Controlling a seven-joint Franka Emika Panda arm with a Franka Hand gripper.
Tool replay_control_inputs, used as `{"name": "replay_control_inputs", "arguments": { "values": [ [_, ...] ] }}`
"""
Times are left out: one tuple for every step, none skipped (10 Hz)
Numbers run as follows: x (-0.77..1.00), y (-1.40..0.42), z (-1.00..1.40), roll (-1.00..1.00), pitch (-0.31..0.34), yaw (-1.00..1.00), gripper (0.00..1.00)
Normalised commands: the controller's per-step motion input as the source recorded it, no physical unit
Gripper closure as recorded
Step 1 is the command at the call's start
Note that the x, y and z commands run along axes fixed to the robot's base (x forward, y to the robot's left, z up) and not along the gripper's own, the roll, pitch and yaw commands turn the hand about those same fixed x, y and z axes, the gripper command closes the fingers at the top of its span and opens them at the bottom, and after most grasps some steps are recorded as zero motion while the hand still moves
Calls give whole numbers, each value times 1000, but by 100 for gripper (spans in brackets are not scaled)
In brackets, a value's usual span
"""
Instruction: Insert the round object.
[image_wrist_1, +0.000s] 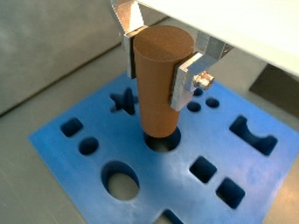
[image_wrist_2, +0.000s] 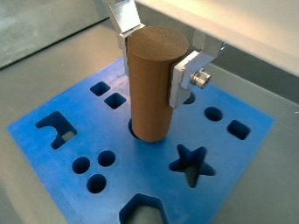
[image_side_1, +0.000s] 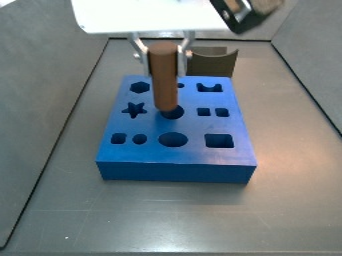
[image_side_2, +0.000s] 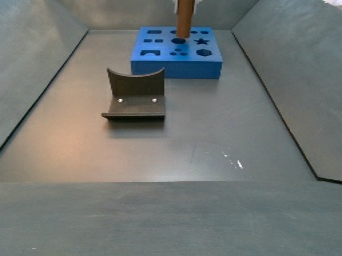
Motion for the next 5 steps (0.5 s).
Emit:
{"name": "replay_control_inputs", "arguments": {
  "values": [
    [46,0,-263,0,-13,0,100],
    [0,-37,-374,49,-20,0,100],
    [51,-66,-340,37,0,0,100],
    [257,-34,-403,67,0,-11,100],
    [309,0,-443,101,16,0,100]
  ]
}}
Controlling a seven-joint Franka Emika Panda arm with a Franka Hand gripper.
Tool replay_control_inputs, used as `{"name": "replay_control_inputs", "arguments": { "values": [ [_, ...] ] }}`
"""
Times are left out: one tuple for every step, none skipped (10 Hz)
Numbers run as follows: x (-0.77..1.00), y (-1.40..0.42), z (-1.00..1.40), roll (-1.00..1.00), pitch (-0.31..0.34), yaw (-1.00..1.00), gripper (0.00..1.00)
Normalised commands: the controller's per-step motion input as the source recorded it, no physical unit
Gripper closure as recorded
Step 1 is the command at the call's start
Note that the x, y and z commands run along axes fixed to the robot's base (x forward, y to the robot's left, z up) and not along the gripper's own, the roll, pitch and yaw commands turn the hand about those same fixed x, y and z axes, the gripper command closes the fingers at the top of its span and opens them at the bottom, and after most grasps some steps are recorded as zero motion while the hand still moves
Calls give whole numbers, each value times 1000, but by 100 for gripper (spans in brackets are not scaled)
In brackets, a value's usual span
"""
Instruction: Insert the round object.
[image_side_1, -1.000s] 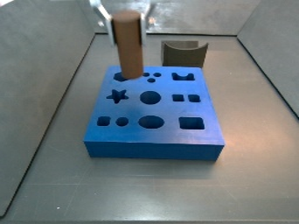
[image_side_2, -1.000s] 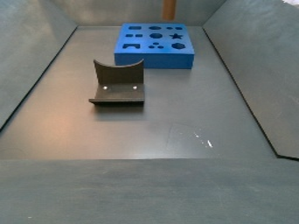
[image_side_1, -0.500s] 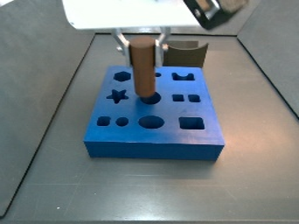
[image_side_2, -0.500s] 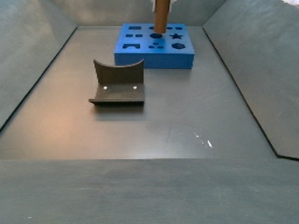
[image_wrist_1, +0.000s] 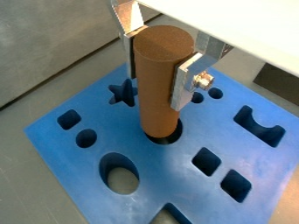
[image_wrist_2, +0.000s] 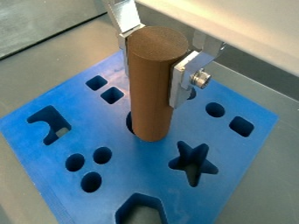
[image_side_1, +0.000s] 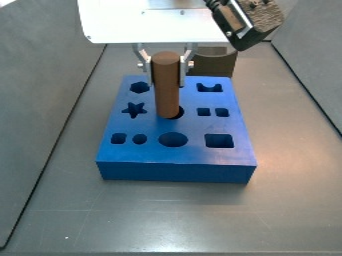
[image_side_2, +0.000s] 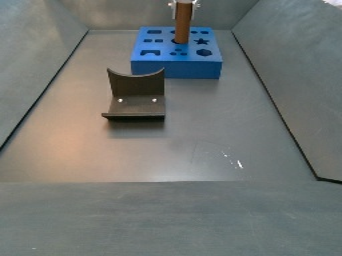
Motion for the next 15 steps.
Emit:
{"name": "replay_control_inputs", "arguments": {
  "values": [
    [397,0,-477,126,44,0,100],
    [414,-54,-531,129,36,0,100],
    [249,-114,-560,114,0,0,100],
    [86,-143,-600,134,-9,0,100],
    [0,-191,-689,171,-90,0,100],
    [0,-234,-749,200,-119,0,100],
    [0,-234,-786,206,-131,0,100],
    [0,-206,-809,197,-133,0,100],
    [0,-186,-783,170,-130,0,100],
    [69,-83,-686,89,-60,0,100],
    [140,0,-591,41,0,0,100],
    [183,0,-540,57,0,0,100],
    [80,0,-314,0,0,0,100],
    [11,29,-69,-57,-3,0,100],
    [0,0,0,0,0,0,100]
  ]
}}
